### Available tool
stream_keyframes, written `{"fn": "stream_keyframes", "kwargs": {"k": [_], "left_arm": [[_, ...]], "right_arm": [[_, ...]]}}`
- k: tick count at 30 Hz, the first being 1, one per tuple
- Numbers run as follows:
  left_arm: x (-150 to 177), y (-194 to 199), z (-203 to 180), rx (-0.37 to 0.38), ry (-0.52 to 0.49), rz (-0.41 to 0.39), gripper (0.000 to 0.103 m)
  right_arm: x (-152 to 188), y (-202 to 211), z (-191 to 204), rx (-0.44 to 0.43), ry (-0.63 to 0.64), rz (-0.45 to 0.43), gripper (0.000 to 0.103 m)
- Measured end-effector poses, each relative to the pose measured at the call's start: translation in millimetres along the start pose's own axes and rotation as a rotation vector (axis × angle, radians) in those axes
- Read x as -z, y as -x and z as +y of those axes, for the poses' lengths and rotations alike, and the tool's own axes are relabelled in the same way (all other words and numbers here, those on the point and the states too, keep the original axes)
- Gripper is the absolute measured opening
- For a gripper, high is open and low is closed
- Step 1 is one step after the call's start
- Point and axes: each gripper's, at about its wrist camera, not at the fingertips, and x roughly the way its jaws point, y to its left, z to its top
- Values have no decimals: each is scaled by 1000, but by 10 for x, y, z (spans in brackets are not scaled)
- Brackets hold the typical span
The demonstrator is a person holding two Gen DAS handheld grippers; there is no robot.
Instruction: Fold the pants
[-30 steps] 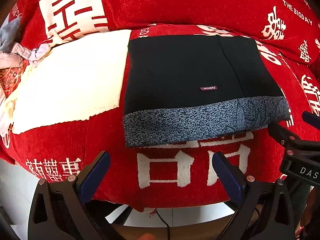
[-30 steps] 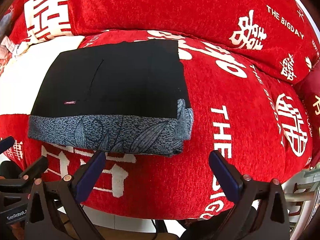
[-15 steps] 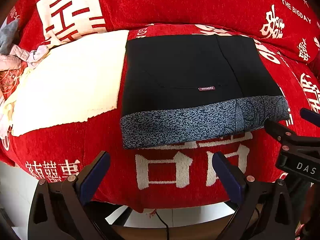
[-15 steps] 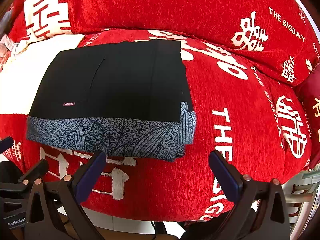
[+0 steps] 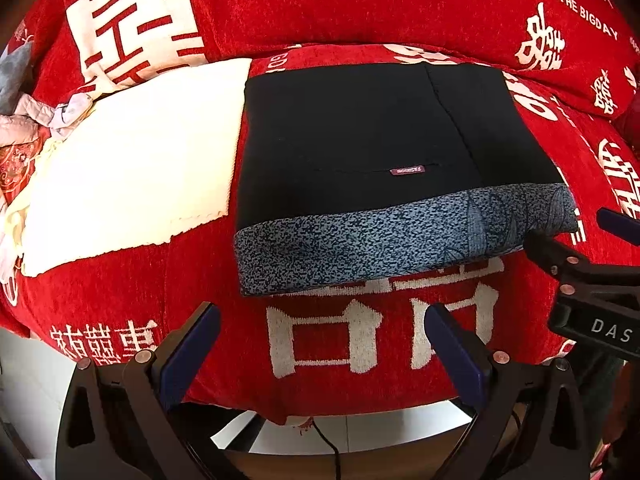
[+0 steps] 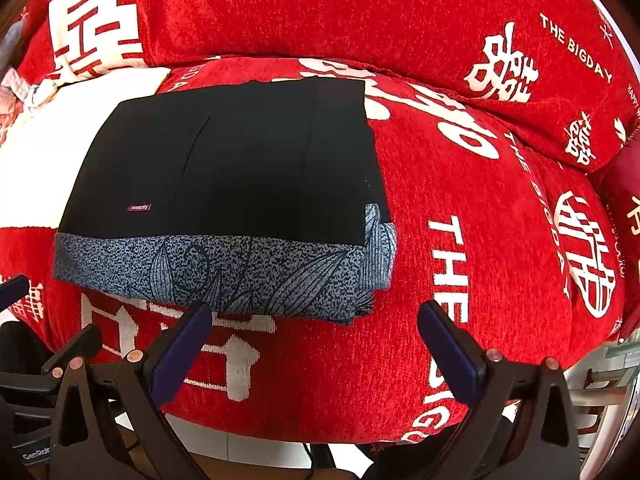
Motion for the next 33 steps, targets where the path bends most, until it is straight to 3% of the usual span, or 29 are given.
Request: {"fn": "stream_keyframes", "kwargs": {"k": [33], "left_arm": [[42, -2, 133, 34, -3, 4, 102]], "right_arm": [[43, 83, 73, -8, 8, -13, 103]]}}
